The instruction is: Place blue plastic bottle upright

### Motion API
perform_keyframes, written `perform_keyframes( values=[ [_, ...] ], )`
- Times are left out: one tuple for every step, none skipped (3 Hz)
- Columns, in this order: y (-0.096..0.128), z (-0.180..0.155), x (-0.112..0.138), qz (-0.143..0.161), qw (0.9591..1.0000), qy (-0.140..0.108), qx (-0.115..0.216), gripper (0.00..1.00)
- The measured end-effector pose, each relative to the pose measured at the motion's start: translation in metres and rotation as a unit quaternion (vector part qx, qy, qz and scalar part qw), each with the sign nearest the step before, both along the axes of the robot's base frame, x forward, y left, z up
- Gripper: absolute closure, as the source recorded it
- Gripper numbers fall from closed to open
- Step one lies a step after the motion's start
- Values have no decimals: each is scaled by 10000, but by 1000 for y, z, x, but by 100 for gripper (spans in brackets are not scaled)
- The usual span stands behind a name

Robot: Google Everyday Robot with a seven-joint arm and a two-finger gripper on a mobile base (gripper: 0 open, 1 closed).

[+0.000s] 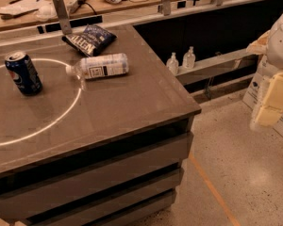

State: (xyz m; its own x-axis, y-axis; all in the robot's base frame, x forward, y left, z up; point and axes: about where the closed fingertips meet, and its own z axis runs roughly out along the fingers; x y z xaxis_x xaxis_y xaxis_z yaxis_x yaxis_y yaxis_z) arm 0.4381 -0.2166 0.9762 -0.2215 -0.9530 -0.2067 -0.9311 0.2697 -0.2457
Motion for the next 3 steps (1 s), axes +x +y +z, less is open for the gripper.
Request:
perform_keyframes(
  values=[
    [0, 0, 0, 0, 10000, 0, 0, 0],
    [9, 5, 36, -113, 9998, -140, 31, 0],
    [26, 9, 90, -12, 9996, -252, 97, 0]
  ],
)
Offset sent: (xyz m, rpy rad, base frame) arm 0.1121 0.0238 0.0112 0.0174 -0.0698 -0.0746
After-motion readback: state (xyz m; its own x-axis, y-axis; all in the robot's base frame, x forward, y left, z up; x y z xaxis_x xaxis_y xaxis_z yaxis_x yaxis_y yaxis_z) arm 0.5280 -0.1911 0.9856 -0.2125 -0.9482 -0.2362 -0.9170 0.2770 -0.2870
